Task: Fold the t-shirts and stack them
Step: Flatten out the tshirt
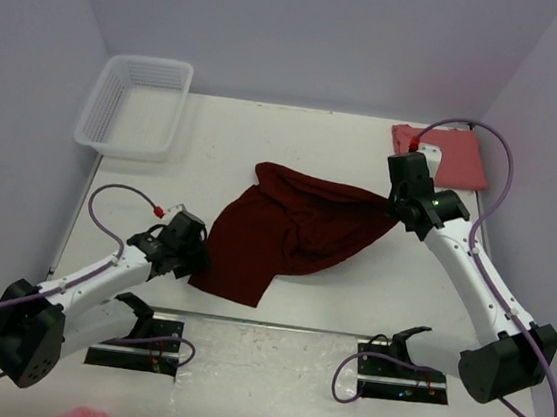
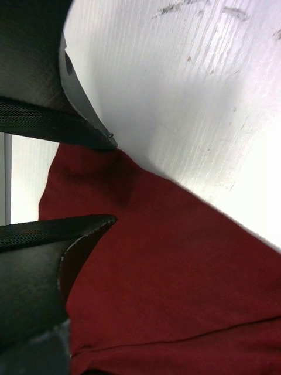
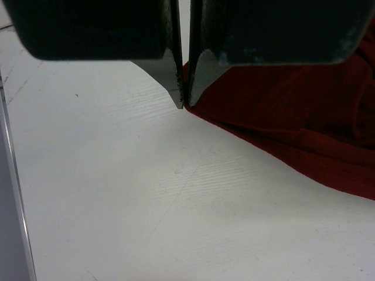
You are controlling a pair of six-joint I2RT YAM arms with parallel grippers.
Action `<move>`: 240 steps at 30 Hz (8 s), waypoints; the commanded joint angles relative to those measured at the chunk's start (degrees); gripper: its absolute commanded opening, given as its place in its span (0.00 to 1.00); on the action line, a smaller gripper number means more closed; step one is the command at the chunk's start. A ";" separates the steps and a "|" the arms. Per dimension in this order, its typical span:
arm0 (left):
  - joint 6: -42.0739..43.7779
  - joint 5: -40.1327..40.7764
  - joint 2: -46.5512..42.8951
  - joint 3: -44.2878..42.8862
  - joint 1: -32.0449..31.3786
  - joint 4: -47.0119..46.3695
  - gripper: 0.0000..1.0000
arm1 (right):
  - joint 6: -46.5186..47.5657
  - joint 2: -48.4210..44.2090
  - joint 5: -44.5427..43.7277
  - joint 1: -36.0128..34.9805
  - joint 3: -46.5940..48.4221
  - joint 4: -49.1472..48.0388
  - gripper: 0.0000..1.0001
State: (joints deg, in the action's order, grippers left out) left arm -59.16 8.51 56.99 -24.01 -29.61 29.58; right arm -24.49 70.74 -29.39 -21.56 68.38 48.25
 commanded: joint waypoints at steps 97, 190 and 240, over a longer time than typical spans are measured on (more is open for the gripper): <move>8.62 2.65 21.76 -6.75 11.06 5.66 0.45 | 2.08 -2.97 7.94 2.84 2.81 -3.07 0.00; 50.72 1.00 -1.71 -94.55 -1.07 4.79 0.00 | 17.73 -12.81 13.82 0.82 39.37 -3.08 0.00; 52.48 5.37 2.60 -97.98 0.07 10.85 0.00 | 17.72 -9.66 13.48 -1.03 44.56 -3.43 0.00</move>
State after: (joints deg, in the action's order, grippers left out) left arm -6.87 13.72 59.51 -120.16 -29.95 41.04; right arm -7.64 61.12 -14.50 -22.24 111.94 45.89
